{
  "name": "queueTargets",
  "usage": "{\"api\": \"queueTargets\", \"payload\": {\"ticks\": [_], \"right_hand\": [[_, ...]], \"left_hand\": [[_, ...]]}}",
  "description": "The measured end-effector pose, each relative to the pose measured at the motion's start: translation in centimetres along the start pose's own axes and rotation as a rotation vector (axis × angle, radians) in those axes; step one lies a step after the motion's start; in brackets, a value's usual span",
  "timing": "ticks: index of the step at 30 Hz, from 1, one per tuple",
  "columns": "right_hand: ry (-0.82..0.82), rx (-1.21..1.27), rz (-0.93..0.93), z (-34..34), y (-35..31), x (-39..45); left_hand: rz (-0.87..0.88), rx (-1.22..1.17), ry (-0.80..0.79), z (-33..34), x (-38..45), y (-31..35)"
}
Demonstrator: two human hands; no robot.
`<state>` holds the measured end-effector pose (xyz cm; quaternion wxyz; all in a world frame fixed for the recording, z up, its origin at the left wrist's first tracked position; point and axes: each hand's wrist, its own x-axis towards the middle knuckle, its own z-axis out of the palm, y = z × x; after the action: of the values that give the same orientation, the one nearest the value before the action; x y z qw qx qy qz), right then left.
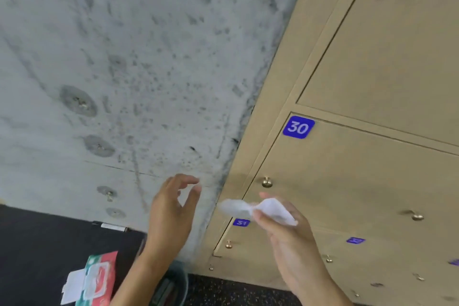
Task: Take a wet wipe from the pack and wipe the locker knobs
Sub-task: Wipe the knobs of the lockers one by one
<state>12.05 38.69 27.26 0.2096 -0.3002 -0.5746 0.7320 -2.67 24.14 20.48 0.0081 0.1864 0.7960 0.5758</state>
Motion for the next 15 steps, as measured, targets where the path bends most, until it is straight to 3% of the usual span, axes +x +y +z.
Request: {"api": "queueTargets", "payload": {"ticks": [3, 9, 15], "right_hand": [[0.107, -0.184, -0.195, -2.5, 0.2, 0.4], [0.117, -0.481, -0.470, -6.8, 2.0, 5.0], [0.056, -0.669, -0.700, -7.4, 4.1, 11.0]], "left_hand": [[0.089, 0.035, -0.043, 2.2, 0.1, 2.5], [0.419, 0.288, 0.071, 4.4, 3.1, 5.0], [0.463, 0.469, 0.070, 7.3, 6.2, 5.4]]}}
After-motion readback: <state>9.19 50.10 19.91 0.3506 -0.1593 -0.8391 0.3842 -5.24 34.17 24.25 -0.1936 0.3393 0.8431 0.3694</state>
